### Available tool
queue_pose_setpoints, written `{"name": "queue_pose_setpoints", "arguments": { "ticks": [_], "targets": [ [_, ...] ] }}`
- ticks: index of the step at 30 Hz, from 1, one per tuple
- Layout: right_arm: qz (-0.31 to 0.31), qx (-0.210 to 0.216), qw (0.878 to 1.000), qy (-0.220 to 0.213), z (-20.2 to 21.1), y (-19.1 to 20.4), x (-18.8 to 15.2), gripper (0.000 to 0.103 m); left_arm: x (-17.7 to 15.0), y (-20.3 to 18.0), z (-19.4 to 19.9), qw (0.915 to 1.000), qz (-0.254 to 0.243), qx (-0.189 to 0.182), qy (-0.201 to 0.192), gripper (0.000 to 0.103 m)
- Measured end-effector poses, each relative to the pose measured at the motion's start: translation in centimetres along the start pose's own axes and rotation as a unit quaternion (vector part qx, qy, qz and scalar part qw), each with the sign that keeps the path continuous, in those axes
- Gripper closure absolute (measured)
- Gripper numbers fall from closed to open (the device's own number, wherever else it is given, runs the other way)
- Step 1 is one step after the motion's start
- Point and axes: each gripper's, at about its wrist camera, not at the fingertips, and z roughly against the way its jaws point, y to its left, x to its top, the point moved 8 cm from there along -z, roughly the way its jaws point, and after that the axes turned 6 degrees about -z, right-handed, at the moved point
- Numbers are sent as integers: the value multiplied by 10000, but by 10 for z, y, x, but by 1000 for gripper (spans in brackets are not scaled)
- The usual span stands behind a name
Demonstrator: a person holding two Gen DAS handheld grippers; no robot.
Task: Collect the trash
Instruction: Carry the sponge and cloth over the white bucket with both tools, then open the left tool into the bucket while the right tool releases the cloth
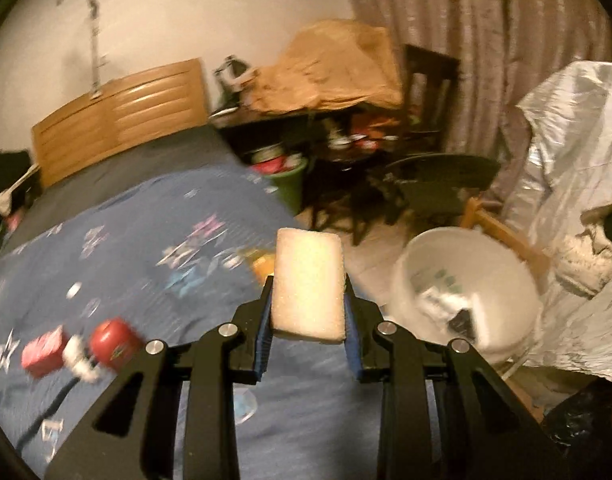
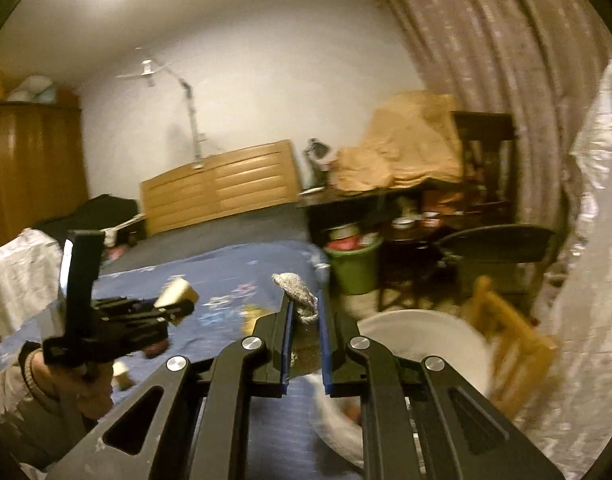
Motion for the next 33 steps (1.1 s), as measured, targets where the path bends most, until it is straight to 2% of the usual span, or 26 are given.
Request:
{"name": "queue_pose_setpoints", "arguments": {
  "ticks": [8, 13, 22, 33],
  "targets": [
    [-134, -676, 9975, 162, -13, -94, 19, 90, 45, -98, -52, 9966, -664, -491, -31, 75],
    [-285, -878, 9947, 450, -41, -137, 14, 90, 49, -141, -86, 9930, -913, -748, 49, 75],
    [-447, -942, 9920, 716, -78, -164, -6, 90, 28, -165, -126, 9893, -1128, -826, 410, 75],
    [-444, -830, 9919, 847, -100, -160, -17, 90, 24, -163, -136, 9893, -1131, -783, 494, 74]
  ]
}}
